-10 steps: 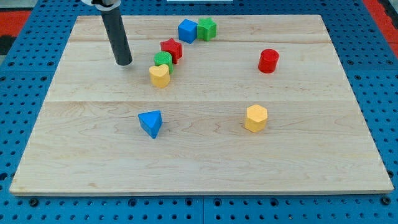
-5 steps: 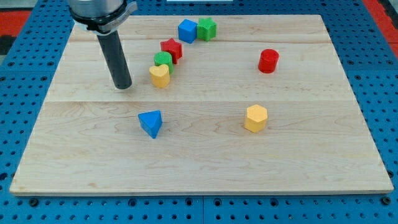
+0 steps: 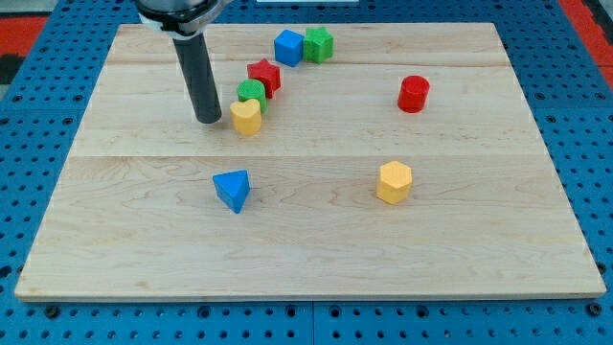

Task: Push the yellow heart to center

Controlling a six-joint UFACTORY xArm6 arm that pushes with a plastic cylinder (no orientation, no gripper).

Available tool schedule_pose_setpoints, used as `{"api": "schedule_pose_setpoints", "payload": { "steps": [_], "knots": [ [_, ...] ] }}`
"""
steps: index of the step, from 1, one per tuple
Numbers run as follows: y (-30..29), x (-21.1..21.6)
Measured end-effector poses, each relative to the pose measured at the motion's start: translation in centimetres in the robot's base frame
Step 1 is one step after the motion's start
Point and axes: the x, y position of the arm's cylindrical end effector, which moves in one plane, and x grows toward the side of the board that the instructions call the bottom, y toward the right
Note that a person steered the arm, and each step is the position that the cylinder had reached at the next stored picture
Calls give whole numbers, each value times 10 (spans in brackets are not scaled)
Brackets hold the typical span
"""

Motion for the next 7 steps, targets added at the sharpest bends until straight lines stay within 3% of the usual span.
{"api": "schedule_pose_setpoints", "payload": {
  "steps": [2,4,5,6,7],
  "knots": [
    [33,-2],
    [1,19],
    [13,23],
    [76,17],
    [100,56]
  ]
}}
